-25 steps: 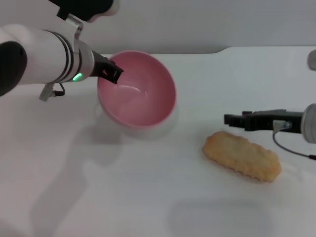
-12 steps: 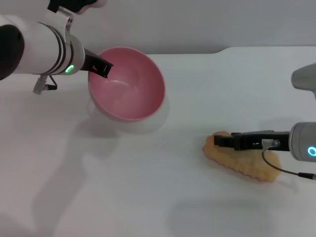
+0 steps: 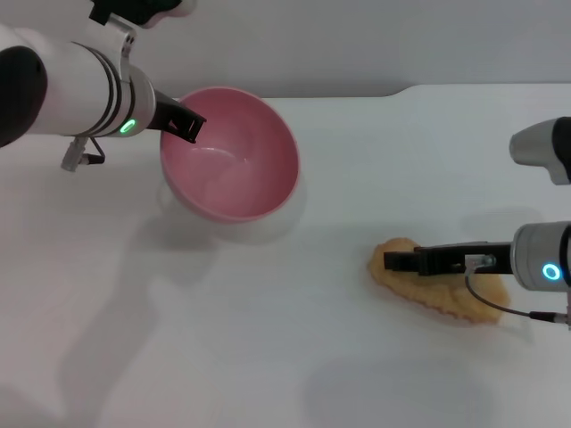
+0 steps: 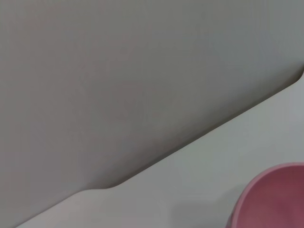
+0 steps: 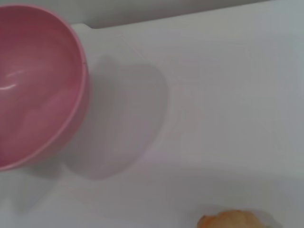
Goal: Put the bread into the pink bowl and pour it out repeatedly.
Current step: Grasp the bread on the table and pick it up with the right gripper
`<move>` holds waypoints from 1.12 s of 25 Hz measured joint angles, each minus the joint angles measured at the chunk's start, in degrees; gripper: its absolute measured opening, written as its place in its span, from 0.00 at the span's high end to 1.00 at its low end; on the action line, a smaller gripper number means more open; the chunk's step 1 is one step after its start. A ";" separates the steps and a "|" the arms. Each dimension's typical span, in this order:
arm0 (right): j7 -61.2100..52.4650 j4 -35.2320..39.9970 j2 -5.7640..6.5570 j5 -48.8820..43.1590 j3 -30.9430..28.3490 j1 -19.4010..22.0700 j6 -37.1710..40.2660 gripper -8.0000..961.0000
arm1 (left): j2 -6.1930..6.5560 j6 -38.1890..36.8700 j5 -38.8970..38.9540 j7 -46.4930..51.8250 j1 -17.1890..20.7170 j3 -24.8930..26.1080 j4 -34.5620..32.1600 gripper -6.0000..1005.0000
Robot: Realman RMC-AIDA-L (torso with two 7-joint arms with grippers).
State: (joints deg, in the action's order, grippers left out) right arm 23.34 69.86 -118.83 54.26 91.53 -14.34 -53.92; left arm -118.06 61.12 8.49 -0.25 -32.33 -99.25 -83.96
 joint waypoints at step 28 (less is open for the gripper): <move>-3.74 2.40 -0.03 -6.75 1.31 -2.33 -0.07 0.76 | 0.03 0.36 0.03 -1.68 0.88 0.09 -0.69 0.87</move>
State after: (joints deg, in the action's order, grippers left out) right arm 19.60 72.26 -118.86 47.51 92.85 -16.67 -53.99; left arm -118.03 61.47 8.52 -1.93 -31.45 -99.16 -84.64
